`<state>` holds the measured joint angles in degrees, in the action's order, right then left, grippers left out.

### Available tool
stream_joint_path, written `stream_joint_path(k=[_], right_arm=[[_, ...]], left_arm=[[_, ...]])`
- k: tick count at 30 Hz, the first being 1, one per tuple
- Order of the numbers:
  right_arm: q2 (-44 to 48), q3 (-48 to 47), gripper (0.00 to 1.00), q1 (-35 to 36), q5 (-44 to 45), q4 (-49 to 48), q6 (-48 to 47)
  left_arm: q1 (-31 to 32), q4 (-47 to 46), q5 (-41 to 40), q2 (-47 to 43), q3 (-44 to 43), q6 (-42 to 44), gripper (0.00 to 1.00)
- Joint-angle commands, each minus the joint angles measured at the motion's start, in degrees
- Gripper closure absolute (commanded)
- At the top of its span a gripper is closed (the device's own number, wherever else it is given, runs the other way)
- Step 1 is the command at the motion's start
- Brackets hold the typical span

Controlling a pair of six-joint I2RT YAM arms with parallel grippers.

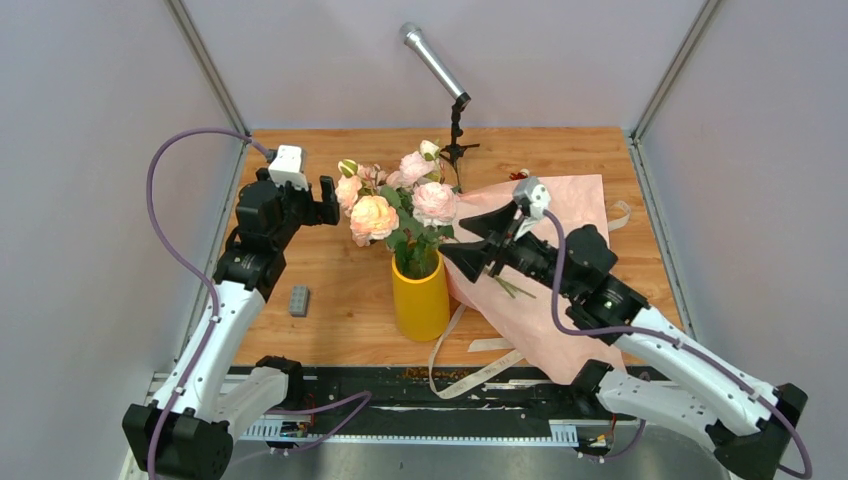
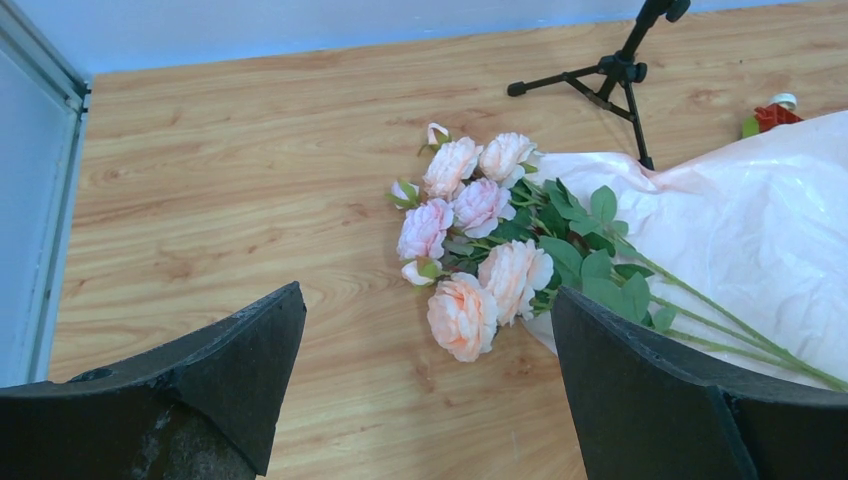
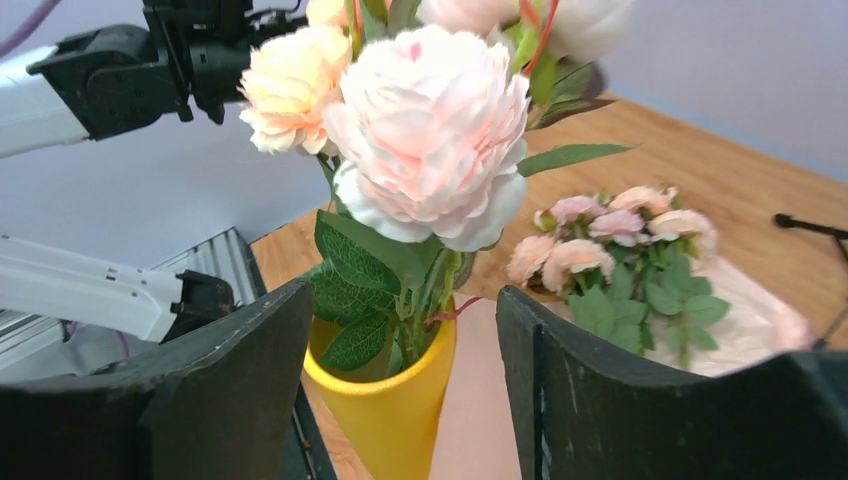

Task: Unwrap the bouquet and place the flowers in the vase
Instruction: Pick up the fake flower from the wrapping paper.

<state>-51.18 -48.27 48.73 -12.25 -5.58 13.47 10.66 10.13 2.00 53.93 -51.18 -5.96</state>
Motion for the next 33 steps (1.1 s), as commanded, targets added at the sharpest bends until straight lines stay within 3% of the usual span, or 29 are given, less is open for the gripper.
stream_joint_path(k=[1,7,14,18,26,33], right_arm=[[6.4,-2.6,0.29,-0.5,7.8,4.9,-4.6],[8.8,-3.1,0.23,-6.7,10.1,10.8,-6.9],[5.6,0.2,0.25,-26.7,-7.4,8.6,1.4],[2.0,1.7,0.27,-33.7,-12.6,7.3,2.6],[-5.3,4.1,0.29,-35.6,-10.2,7.4,-0.9],[-12.9,6.7,0.38,-35.9,-13.0,9.5,-1.6]], left_arm=[[-0.4,-4.1,-1.5,-0.7,1.2,1.9,0.00],[-0.3,-5.6,-4.1,0.3,2.5,3.5,0.00],[-0.4,-5.0,-7.9,1.1,2.4,6.9,0.00],[-0.4,-3.6,-9.5,1.2,2.6,8.3,0.00],[-0.4,-2.2,-9.6,3.4,2.1,10.0,0.00],[-0.4,-1.8,-8.0,4.2,2.0,8.9,0.00]])
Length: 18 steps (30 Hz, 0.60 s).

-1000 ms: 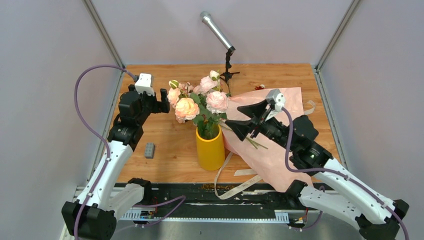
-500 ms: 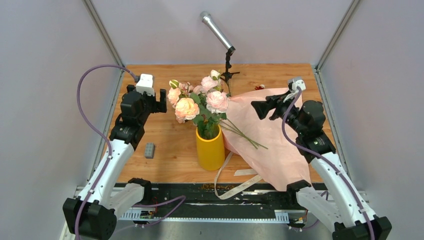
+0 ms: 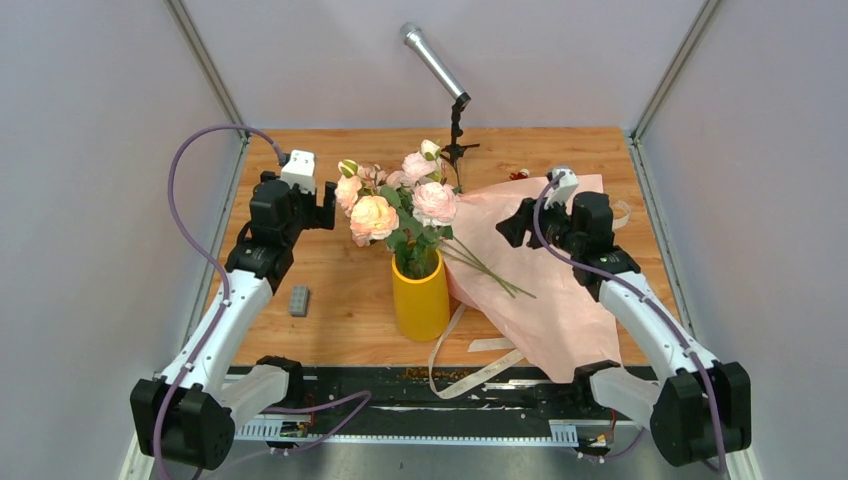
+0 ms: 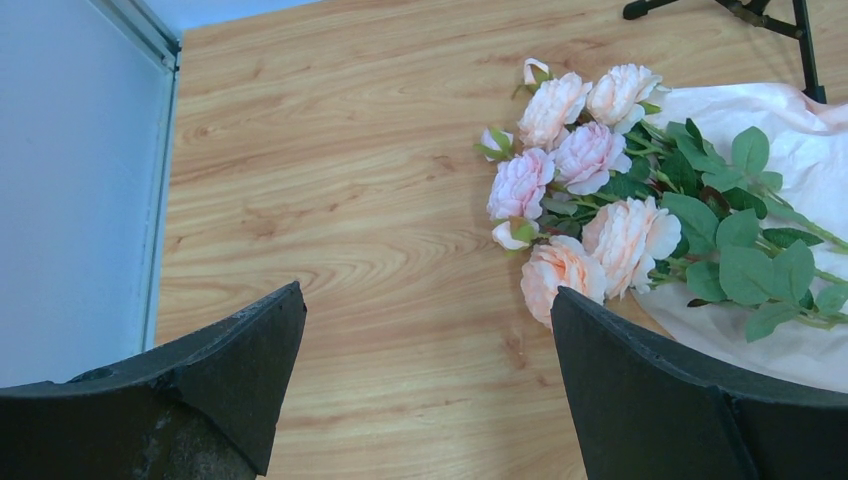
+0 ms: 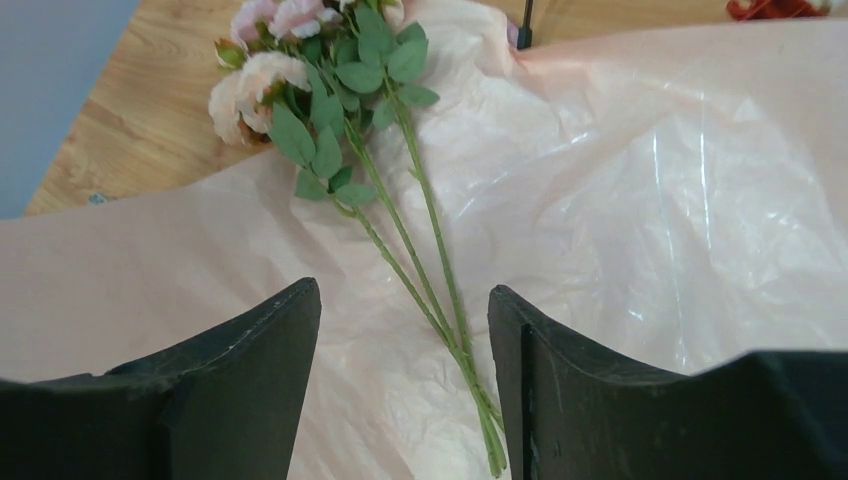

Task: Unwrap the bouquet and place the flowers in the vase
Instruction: Pick up the fake flower from the wrapping paper.

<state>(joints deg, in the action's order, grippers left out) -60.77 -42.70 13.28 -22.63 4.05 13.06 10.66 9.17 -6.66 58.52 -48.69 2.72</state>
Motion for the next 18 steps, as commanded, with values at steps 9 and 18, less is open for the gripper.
stream_joint_path(k=[9,18], right_arm=[[-17.9,-1.7,0.50,0.1,-10.3,5.1,-3.9],[-25.3,-2.2,0.57,2.1,-7.8,4.5,-5.8]], left_arm=[[-0.4,-1.7,2.0,-1.0,0.7,-0.9,0.00],[-0.4,-2.1,2.7,-1.0,0.7,-1.1,0.00]])
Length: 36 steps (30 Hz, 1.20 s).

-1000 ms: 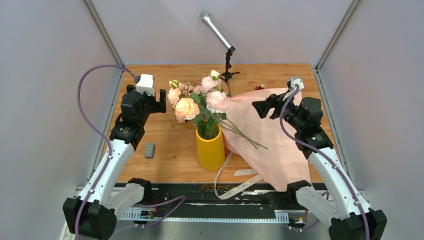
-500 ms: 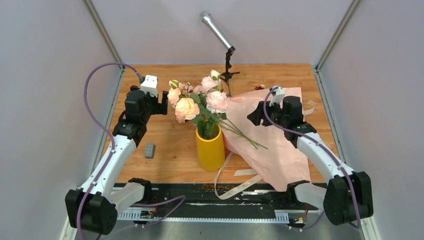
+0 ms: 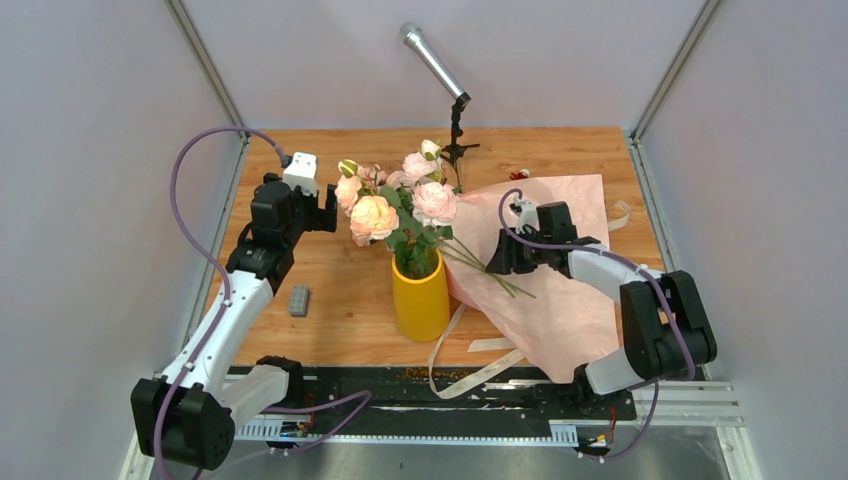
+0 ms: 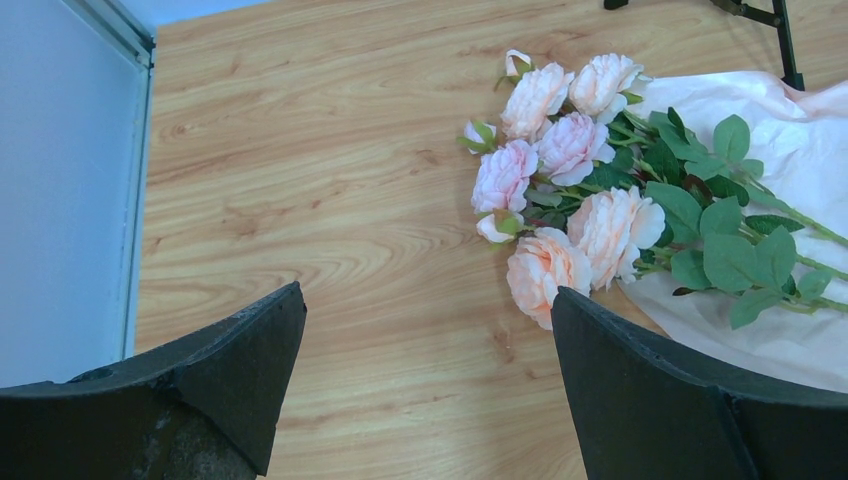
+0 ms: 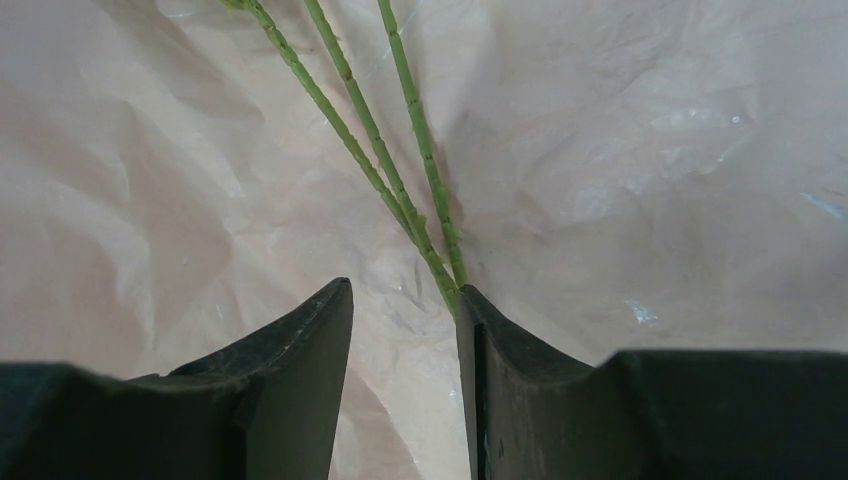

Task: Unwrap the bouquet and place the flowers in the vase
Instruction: Pick up the fake flower from the wrapping paper.

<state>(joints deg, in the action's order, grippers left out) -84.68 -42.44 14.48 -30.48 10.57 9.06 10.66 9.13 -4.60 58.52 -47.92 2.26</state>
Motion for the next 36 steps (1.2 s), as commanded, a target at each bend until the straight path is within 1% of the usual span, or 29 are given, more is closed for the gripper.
stream_joint_path(k=[1,5,15,18,24,25,28,32,33,36], right_arm=[[-1.9,-2.5,0.58,1.3,0.4,-2.6,-1.7],[-4.2,-2.7,0.61,3.0,1.7,-4.8,-1.5],[-9.3,-4.7,0.62,5.9,5.6,-7.6,-3.3],[-10.9,-5.5,0.62,7.0,7.7,-7.4,-4.8],[-11.4,-6.0,0.67,8.7,12.2,-8.4,-7.2],[-11.1,-6.0,0.68,9.0,12.6,-8.5,-7.6],[-9.6,-5.9,0.84,9.2,11.7,-9.3,-7.9],[-5.6,-5.1,0.97,9.3,9.4,-10.0,-7.6],[-4.5,-4.9,1.00,9.3,9.1,-10.0,-7.4],[-0.8,-4.3,1.00,9.2,8.5,-10.0,-6.7]], left_arm=[[-0.4,-2.1,0.7,-1.1,0.0,-0.5,0.00],[-0.4,-2.0,0.2,-0.8,0.0,-0.3,0.00],[-0.3,-1.8,-0.2,-0.9,-0.2,0.2,0.00],[-0.4,-1.8,-0.3,-1.0,-0.2,0.3,0.00],[-0.4,-1.7,-0.1,-1.2,-0.2,0.3,0.00],[-0.4,-1.7,-0.1,-1.4,-0.2,0.3,0.00],[-0.4,-1.7,0.0,-1.8,-0.1,0.2,0.00],[-0.4,-1.7,0.0,-2.5,0.0,0.2,0.00],[-0.4,-1.7,0.0,-2.5,0.1,0.2,0.00],[-0.4,-1.8,0.1,-2.9,0.1,0.2,0.00]])
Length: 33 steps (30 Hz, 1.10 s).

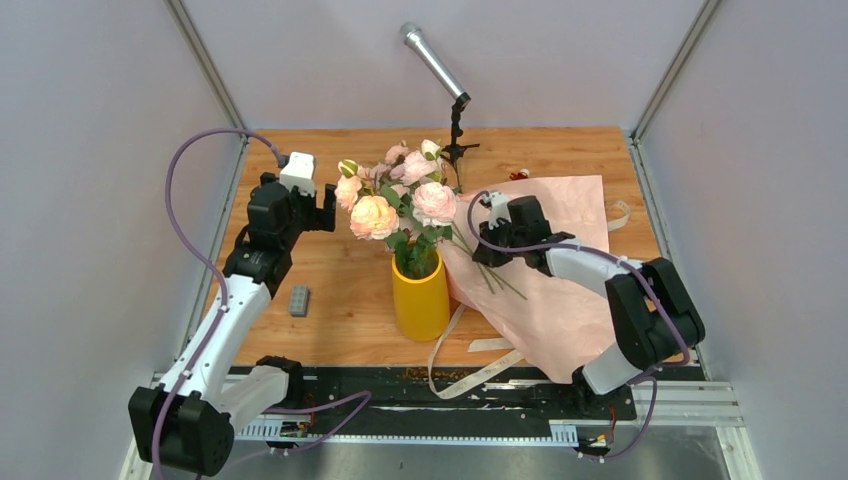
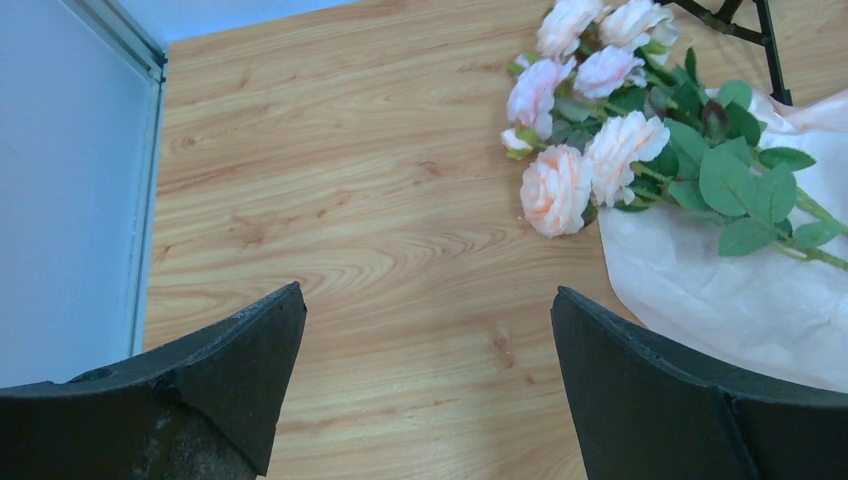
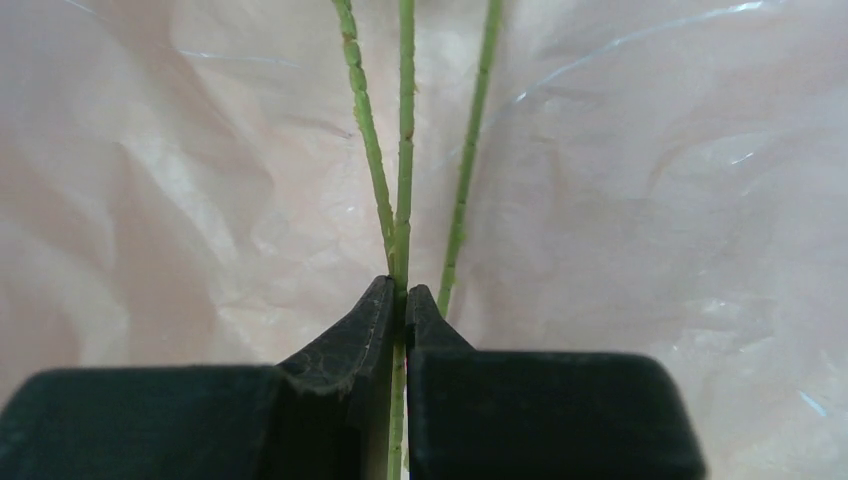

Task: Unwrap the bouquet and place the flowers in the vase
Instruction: Pick up the fake flower from the wrapping paper.

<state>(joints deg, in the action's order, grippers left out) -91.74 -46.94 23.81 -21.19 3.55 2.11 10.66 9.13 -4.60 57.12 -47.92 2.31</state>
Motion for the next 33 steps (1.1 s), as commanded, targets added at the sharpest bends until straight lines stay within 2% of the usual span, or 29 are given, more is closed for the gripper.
stream_joint_path(k=[1,13,26,33], right_arm=[[7.5,0.4,1.00,-0.2,-1.0,-3.0,0.6],[17.2,6.1,1.00,-0.2,2.0,-6.6,3.1],[35.9,18.5,1.00,-0.1,8.8,-23.9,12.8],[43.7,21.6,1.00,-0.2,15.0,-25.9,17.4]], left_arm=[[-0.4,-1.8,0.2,-1.6,0.1,0.2,0.00],[-0.4,-2.0,0.5,-2.4,0.4,-0.2,0.00],[-0.4,-2.4,0.4,-2.6,0.9,-0.8,0.00],[-0.4,-2.2,0.9,-3.0,0.7,-1.6,0.00]])
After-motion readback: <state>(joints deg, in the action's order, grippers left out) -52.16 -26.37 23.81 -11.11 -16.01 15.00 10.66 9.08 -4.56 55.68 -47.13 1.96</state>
